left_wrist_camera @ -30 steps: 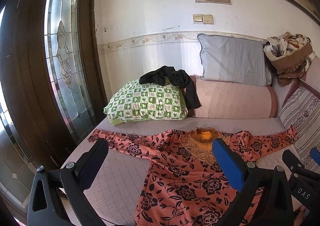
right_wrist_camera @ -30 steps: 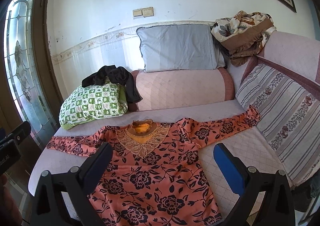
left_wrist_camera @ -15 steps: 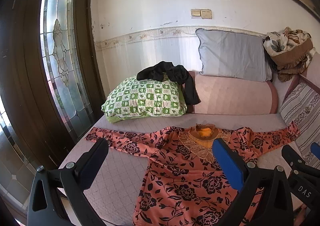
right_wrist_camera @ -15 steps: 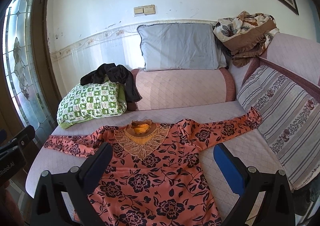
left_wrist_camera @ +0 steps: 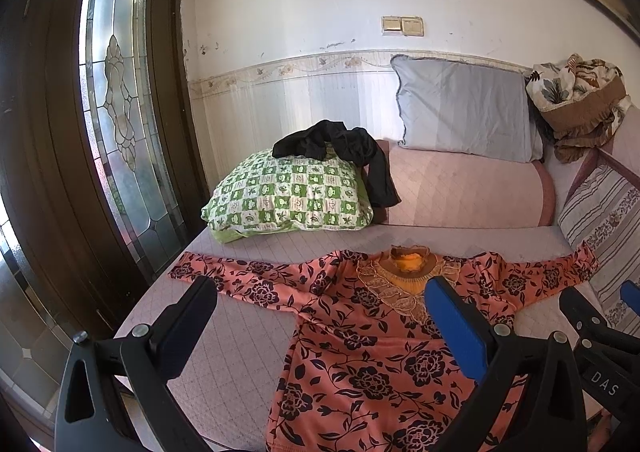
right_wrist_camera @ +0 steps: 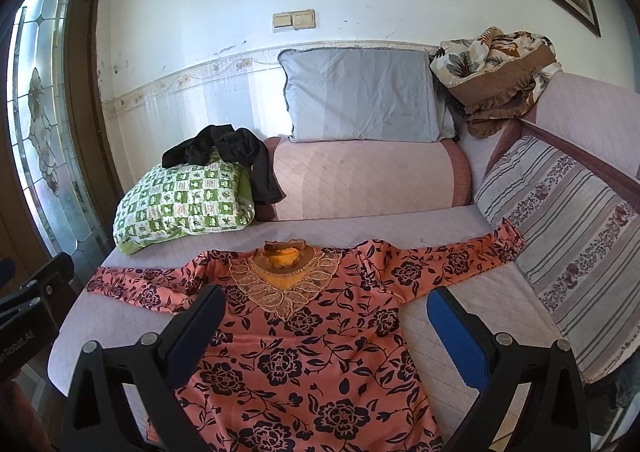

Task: Fold small clothes

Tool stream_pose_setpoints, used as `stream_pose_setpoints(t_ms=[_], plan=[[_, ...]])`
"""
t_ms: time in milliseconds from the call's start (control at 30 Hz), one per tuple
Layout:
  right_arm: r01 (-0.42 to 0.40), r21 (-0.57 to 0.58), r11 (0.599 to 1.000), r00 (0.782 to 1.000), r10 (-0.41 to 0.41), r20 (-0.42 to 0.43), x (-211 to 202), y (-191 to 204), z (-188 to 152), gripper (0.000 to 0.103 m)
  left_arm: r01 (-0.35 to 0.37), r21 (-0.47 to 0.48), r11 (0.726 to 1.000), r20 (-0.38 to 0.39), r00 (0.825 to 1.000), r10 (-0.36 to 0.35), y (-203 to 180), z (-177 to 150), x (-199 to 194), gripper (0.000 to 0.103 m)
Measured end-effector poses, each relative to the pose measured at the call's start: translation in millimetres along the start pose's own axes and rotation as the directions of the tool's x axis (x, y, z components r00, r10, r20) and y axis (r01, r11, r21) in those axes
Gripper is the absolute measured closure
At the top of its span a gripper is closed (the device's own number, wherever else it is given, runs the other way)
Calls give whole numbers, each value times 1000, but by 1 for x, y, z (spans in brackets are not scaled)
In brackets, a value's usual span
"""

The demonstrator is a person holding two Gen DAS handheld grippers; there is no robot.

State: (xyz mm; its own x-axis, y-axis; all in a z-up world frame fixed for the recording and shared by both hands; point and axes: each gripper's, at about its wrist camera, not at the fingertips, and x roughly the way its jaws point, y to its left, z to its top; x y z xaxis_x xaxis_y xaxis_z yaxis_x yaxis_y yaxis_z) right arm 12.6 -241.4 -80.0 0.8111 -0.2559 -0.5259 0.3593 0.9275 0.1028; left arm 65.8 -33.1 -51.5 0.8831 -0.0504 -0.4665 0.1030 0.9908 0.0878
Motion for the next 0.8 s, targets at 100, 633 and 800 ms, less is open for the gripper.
stream_pose_setpoints(t_ms=[100, 633, 800], plan=[[4, -6, 1000, 1000, -4, 6, -1, 1, -1, 1, 3, 4, 1000, -6, 1000, -2, -2, -1, 2, 0], [12, 11, 1000, 1000, -12, -25, 28, -18, -1, 1, 31, 68, 997, -65, 998, -27, -34, -13, 34, 0], [-58, 56, 997, 996, 62, -70, 78, -51, -9, 1, 106, 75, 992, -225, 971, -87, -48, -43, 99, 0]])
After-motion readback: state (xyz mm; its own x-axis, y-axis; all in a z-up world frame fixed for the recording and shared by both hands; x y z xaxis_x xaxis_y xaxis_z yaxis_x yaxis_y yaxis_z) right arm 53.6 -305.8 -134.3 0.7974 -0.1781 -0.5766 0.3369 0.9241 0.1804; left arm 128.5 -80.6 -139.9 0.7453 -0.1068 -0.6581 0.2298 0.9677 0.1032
